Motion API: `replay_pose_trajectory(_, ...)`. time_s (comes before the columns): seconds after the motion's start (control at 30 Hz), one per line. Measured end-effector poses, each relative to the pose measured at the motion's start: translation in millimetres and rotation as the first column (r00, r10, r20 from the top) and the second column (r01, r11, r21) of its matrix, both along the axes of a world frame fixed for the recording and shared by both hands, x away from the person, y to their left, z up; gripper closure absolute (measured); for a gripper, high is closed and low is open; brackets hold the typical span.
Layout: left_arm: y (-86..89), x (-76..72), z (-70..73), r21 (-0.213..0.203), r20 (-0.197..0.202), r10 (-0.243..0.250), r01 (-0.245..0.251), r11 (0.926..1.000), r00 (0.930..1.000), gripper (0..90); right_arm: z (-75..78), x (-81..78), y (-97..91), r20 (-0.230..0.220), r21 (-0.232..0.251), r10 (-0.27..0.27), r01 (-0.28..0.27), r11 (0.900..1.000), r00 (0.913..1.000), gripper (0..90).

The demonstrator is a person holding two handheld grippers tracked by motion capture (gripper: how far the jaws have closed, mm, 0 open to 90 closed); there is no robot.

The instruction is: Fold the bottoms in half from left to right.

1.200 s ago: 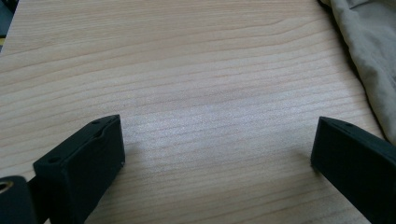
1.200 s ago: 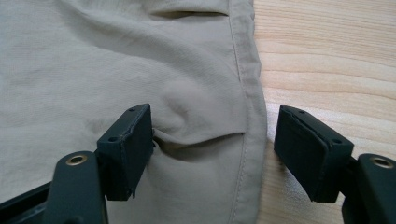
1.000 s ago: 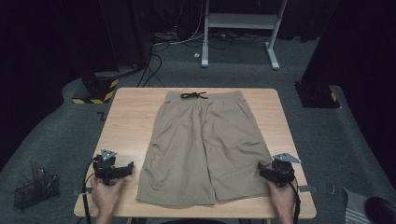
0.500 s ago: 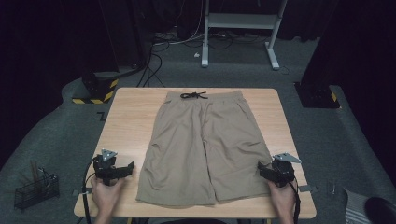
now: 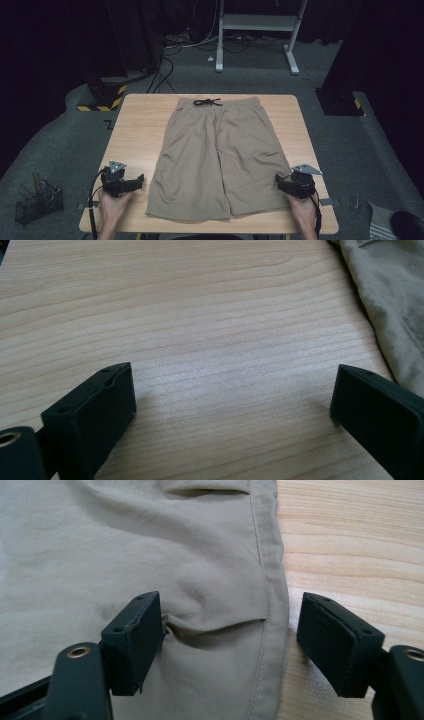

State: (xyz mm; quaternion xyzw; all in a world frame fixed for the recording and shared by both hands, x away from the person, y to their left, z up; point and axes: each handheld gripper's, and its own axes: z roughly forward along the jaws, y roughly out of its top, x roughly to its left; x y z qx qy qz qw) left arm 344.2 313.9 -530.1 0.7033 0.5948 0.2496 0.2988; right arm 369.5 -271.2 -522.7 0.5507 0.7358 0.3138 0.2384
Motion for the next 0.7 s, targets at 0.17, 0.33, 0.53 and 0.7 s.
replay_pose_trajectory(0.17,-6.5,-0.4,1.1,-0.012,-0.002,-0.021,0.021,0.9997,0.9998,5.4,0.0,-2.6,-0.2,0.007,0.033,-0.011,0.011,0.9994,0.9999,29.3)
replay_pose_trajectory(0.33,-16.2,2.3,5.6,-0.015,-0.02,-0.054,0.054,0.9984,0.9983,8.8,2.5,-5.4,2.8,0.03,0.025,-0.008,0.007,0.9997,0.9995,30.2)
replay_pose_trajectory(0.53,-33.9,5.3,14.4,-0.048,0.01,-0.109,0.11,0.9928,0.994,11.2,10.4,-8.1,5.0,0.062,0.049,0.007,-0.01,0.9987,0.998,32.3)
replay_pose_trajectory(0.7,-45.3,7.6,21.6,-0.051,0.038,-0.126,0.128,0.9905,0.9914,14.8,13.1,-7.0,9.7,0.07,0.064,0.033,-0.037,0.9972,0.997,33.3)
